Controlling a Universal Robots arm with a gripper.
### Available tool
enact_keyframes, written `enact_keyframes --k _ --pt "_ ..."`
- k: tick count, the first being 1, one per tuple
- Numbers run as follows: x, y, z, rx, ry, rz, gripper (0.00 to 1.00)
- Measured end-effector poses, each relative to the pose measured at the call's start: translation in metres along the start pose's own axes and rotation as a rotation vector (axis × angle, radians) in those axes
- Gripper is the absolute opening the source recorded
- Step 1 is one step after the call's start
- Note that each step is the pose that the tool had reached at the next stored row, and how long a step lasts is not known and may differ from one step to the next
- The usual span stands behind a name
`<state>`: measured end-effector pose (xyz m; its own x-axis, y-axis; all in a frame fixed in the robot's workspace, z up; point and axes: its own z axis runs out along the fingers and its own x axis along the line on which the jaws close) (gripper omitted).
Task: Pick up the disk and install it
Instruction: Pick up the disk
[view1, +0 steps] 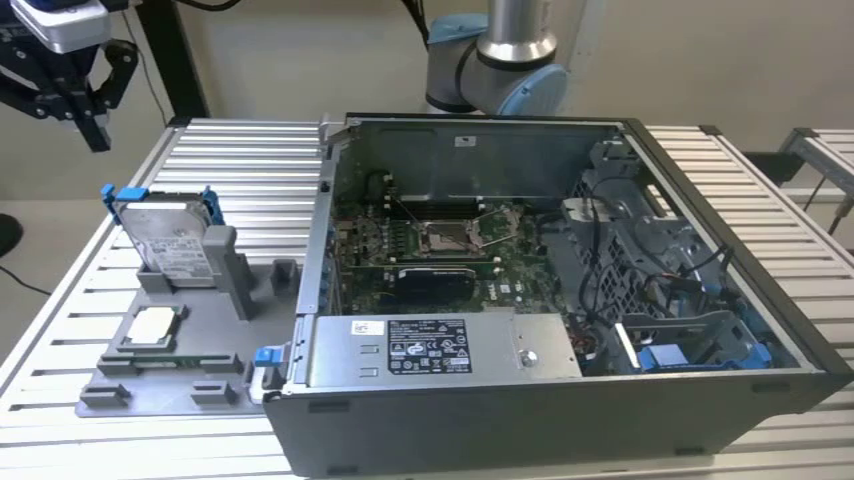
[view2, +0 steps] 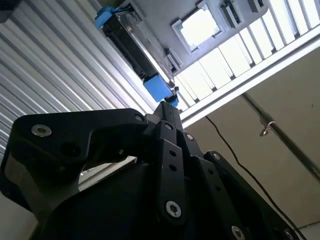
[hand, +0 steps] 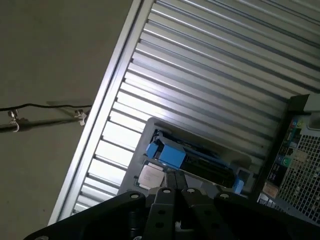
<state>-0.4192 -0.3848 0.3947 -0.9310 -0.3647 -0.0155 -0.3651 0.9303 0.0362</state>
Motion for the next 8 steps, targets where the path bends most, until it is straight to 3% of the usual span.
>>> enact_keyframes --k 8 --pt "0.0 0.0001 -0.0011 0.0128 0.0082 -0.074 0.0"
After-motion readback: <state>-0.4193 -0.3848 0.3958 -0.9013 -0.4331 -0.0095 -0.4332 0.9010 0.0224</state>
